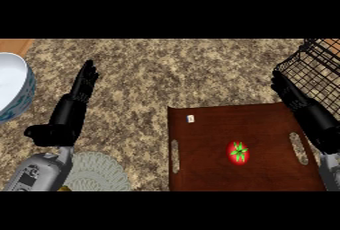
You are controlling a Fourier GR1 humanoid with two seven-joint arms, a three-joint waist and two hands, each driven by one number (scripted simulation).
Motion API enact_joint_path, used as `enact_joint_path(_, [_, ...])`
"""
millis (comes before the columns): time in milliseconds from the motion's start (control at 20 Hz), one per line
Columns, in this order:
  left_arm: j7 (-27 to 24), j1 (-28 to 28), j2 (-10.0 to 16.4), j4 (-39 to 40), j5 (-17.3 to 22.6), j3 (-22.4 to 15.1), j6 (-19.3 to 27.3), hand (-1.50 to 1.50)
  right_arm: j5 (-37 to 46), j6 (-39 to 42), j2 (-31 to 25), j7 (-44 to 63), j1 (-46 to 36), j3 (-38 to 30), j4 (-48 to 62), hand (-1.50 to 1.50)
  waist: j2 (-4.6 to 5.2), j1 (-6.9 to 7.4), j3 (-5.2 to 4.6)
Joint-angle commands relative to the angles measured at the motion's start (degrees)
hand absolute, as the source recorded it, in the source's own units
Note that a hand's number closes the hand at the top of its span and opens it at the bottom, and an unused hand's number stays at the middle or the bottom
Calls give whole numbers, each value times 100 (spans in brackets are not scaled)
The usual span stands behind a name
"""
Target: Pick the tomato from the tray and place it in the tiered basket
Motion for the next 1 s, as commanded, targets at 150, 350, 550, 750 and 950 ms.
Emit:
enact_joint_path(150, [369,933,-66,736,-75,117,384,0,440,-1230,141,-285,188,-847,-640,150,-91,-152,-110])
enact_joint_path(350, [439,1682,-177,969,87,129,509,0,1020,-2981,114,411,684,-2252,35,-150,-81,-529,-136])
enact_joint_path(550, [164,2009,-405,1115,91,43,542,0,685,-4005,1535,-151,1242,-2369,-890,-150,-142,-354,-112])
enact_joint_path(750, [277,1937,-398,875,-12,-18,437,0,845,-3805,1989,-253,2418,-1823,-2533,-150,-99,-127,-108])
enact_joint_path(950, [472,1751,-320,874,82,117,412,0,1660,-3183,1338,1030,3456,-1013,-3142,-150,-99,-154,-122])
